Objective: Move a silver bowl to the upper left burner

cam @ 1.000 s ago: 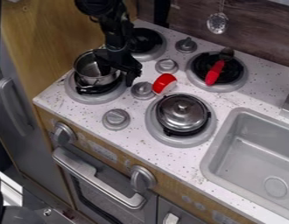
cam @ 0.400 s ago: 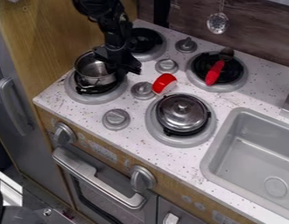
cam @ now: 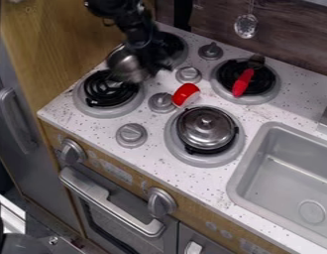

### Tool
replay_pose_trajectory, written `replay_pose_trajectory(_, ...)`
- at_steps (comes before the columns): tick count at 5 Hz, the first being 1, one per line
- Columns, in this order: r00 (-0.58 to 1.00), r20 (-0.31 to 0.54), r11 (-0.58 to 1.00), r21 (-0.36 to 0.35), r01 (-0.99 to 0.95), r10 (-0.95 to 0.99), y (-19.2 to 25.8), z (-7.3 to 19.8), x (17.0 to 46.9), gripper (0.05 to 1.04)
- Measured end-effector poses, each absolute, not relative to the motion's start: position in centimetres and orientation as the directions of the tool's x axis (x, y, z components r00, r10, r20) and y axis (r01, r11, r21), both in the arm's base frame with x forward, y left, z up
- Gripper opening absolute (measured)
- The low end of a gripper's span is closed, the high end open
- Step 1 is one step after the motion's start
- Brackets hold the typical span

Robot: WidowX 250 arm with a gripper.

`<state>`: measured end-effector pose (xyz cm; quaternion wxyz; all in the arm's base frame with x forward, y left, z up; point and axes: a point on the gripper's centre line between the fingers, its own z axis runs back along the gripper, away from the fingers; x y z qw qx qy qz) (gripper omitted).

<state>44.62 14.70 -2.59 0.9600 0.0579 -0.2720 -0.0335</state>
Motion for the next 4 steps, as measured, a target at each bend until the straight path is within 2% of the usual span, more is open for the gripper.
replay_pose_trajectory(1,0.792,0.585,0.984,0.135,0.116,-0.174,14.3,-2.9,47.2,0.072)
replay_pose_trajectory(2,0.762,0.615,0.979,0.141,0.146,-0.203,14.4,-2.9,49.3,0.072)
replay_pose_trajectory(4,0.758,0.604,0.969,0.180,0.169,-0.244,15.5,-3.3,51.6,0.087)
